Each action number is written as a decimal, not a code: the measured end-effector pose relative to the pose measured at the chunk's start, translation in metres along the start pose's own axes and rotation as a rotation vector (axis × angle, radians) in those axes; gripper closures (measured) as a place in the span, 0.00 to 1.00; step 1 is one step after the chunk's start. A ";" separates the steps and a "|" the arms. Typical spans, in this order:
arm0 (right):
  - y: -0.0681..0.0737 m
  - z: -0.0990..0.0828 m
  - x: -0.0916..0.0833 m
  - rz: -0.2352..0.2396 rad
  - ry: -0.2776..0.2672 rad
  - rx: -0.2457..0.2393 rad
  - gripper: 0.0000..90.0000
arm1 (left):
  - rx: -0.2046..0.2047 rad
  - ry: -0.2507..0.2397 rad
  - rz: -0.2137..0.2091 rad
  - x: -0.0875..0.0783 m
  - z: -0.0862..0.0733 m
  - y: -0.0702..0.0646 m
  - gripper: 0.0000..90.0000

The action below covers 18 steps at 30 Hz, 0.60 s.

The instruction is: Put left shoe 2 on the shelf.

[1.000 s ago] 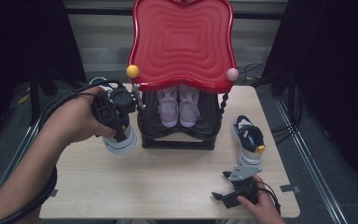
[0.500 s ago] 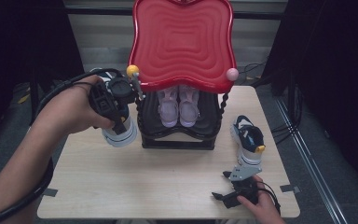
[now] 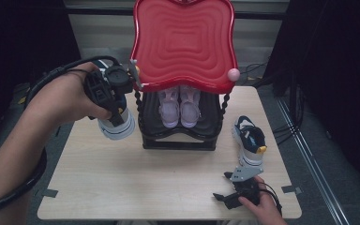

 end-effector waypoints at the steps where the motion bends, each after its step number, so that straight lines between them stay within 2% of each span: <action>1: 0.000 0.000 0.000 0.000 0.000 0.000 0.13 | 0.000 -0.001 0.004 -0.002 0.001 0.000 0.82; 18: 0.000 0.000 0.000 0.000 -0.002 0.001 0.13 | 0.008 -0.025 0.040 -0.030 0.015 0.005 0.82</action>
Point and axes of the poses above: each handheld gripper's, and its own axes: x roughly forward along the jaws, z roughly out of its top, y roughly to its left, the point moved 7 cm from there along x, roughly forward along the jaws, and after that the axes turned 8 degrees about -y, right-handed, at the moved point
